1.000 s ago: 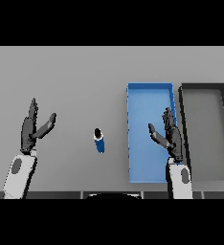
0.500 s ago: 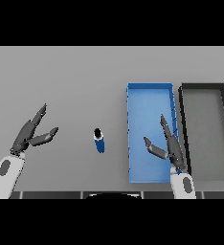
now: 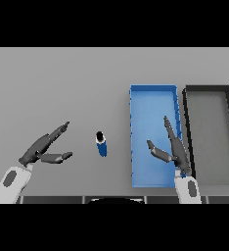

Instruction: Pick up the blue pipe and place it into the blue bin.

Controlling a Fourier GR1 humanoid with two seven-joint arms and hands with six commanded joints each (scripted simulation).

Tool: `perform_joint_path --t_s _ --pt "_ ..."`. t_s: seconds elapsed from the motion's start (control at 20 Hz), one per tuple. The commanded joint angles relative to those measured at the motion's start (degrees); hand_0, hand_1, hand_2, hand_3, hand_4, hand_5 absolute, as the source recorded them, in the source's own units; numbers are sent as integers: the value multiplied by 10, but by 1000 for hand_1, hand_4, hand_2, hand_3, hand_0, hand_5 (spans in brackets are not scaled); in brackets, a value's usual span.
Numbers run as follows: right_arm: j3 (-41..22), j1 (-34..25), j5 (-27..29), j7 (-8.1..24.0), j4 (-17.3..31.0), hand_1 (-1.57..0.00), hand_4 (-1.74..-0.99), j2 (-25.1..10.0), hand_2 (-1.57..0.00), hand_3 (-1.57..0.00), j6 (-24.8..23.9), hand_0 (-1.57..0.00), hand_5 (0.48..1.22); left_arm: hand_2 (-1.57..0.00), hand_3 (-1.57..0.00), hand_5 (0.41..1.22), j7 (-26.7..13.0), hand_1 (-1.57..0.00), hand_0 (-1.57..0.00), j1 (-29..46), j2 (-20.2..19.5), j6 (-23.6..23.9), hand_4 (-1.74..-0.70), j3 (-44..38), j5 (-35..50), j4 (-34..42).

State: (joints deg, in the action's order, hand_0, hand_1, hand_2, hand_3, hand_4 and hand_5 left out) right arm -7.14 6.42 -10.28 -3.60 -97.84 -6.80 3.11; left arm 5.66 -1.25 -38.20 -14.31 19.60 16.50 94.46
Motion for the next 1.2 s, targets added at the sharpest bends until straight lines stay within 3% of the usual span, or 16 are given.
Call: perform_joint_path --t_s 0.0,0.4,0.65,0.9,1.05,1.15 --pt "-3 2 -2 -4 5 1 -1208 2 1 1 1 1 611 1 1 503 -9 1 1 0 8 -5 -1141 17 -6 9" --pt "-5 10 2 10 -21 1 -1228 7 1 1 -1 1 621 1 1 463 -14 1 1 -12 91 26 -1189 90 -92 -1" --pt "-3 19 -1 10 -26 1 -1223 4 1 1 -4 1 618 1 1 467 -31 1 1 -50 153 26 -1191 107 -103 -69" --pt "-3 24 -2 10 -24 1 -1204 6 1 1 -4 1 607 1 1 459 -22 1 1 -91 198 29 -1136 123 -132 -128" --pt "-5 28 -2 3 -28 1 -1204 6 1 1 -3 1 607 1 1 495 -4 1 1 -103 220 17 -1171 122 -115 -144" --pt "2 17 6 22 -25 1 -1206 8 1 1 -5 1 606 -1 1 533 2 1 1 -109 240 21 -1215 121 -112 -158"
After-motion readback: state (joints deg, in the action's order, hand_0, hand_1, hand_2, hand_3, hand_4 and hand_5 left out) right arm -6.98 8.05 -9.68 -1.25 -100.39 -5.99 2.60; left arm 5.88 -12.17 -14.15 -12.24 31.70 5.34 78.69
